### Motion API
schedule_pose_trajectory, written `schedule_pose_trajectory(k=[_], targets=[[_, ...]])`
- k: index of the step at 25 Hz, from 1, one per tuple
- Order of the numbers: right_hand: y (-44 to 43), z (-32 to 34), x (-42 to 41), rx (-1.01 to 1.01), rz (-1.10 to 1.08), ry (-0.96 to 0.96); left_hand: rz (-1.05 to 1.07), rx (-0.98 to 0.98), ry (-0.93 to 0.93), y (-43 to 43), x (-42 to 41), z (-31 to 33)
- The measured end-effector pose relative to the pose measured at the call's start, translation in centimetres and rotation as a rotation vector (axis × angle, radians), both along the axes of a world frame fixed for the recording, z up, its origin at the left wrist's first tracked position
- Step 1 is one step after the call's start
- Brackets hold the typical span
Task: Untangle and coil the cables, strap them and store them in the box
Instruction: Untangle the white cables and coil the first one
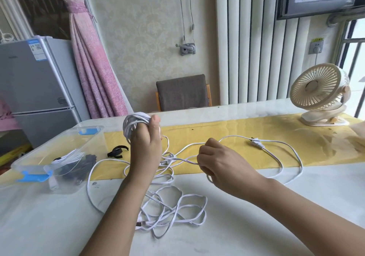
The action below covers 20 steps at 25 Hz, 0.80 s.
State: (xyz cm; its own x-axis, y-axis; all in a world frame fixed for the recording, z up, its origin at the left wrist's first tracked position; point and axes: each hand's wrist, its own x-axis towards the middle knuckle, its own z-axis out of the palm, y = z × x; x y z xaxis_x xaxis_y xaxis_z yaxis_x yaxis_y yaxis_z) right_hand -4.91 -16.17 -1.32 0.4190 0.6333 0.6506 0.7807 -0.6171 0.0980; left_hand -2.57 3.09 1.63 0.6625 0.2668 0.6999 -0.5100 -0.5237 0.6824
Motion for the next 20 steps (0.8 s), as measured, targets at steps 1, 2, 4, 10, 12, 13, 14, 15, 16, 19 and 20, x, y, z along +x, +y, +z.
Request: schedule_pose_trajectory(k=[1, 2, 4, 10, 12, 13, 14, 15, 16, 19, 20], targets=[[0.0, 0.2, -0.1, 0.027, 0.007, 0.007, 0.037, 0.151, 0.019, 0.6, 0.3, -0.3], [0.0, 0.3, -0.3, 0.051, 0.013, 0.013, 0.031, 0.263, 0.055, 1.0, 0.6, -0.6], [0.0, 0.7, -0.4, 0.085, 0.017, 0.013, -0.097, 0.414, 0.157, 0.9, 0.5, -0.9], [-1.8, 2.3, 0.3, 0.255, -0.050, -0.082, -0.458, 0.492, 0.512, -1.6, -1.1, -1.2], [-2.8, 2.5, 1.1, 0.324, -0.120, -0.118, -0.587, 0.363, 0.623, -2.5, -2.0, -0.8], [-3.3, 2.4, 1.5, 0.341, -0.154, -0.126, -0.635, 0.317, 0.671, -2.9, -2.7, -0.4], [-3.8, 2.2, 1.9, 0.347, -0.184, -0.130, -0.675, 0.281, 0.724, -3.3, -3.3, -0.2], [-4.3, 2.0, 2.3, 0.348, -0.210, -0.132, -0.725, 0.247, 0.788, -3.7, -3.8, 0.1], [-4.6, 1.9, 2.6, 0.349, -0.229, -0.132, -0.794, 0.211, 0.861, -3.9, -4.3, 0.2], [-5.3, 1.9, 3.1, 0.364, -0.278, -0.133, -1.041, 0.072, 1.013, -4.2, -5.0, 0.9], [-5.4, 1.9, 3.1, 0.371, -0.296, -0.132, -1.107, 0.014, 1.060, -4.0, -5.0, 1.1]])
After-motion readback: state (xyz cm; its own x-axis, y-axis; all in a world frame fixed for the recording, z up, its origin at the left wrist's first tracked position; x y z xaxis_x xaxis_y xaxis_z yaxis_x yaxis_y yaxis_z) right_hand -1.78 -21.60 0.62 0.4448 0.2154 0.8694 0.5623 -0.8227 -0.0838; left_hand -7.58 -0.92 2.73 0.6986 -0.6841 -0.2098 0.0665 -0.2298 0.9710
